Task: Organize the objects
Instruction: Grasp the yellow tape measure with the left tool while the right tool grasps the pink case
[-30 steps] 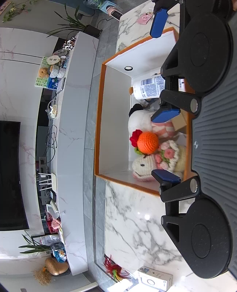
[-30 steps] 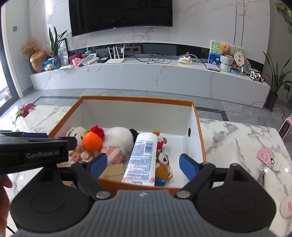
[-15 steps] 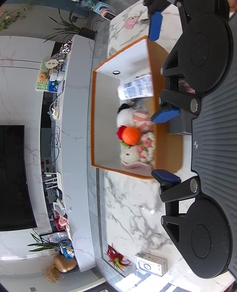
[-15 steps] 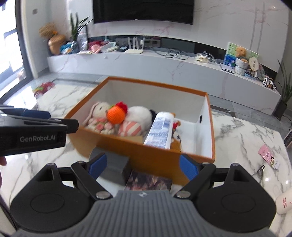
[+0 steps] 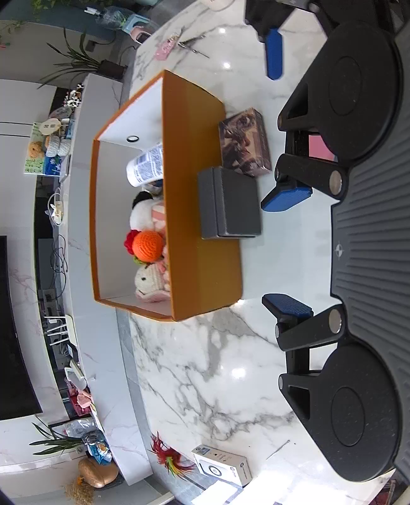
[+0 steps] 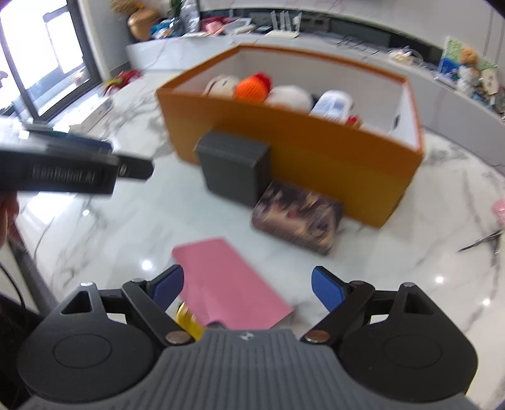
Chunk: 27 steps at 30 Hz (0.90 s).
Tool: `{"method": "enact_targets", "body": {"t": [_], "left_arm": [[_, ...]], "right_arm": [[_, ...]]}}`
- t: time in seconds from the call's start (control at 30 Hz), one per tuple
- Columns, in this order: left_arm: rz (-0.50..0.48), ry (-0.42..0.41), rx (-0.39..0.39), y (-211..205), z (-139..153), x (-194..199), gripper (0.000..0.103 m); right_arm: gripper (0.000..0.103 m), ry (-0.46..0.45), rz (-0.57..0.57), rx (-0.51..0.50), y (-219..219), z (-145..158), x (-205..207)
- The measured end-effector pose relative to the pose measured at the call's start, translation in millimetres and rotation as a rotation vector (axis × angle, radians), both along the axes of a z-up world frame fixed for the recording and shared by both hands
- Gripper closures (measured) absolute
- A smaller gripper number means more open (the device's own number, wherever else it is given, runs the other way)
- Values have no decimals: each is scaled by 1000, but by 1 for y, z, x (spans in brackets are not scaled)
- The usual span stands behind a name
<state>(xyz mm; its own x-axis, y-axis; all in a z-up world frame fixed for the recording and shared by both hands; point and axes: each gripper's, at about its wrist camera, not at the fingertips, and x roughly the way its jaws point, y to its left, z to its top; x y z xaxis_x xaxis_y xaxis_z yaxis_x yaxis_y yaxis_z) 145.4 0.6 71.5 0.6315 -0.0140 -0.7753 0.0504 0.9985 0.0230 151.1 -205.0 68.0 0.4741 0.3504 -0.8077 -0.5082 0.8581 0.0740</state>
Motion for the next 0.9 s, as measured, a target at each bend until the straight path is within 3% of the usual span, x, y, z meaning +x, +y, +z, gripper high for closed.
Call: {"method": "enact_targets", "body": {"t": [0.27, 0.5, 0.7, 0.9], "left_arm": [[-16, 26, -7, 0, -8, -4, 35], [-16, 41, 13, 1, -12, -3, 35], [-103, 70, 16, -21, -19, -10, 35], [-223, 133, 10, -58, -38, -22, 35]], "right_arm": [[13, 85, 48, 41, 17, -32, 18], [21, 86, -64, 16, 8, -41, 36], [19, 54, -148, -106, -8, -42, 35], [19, 82, -222, -76, -31, -42, 42]]}}
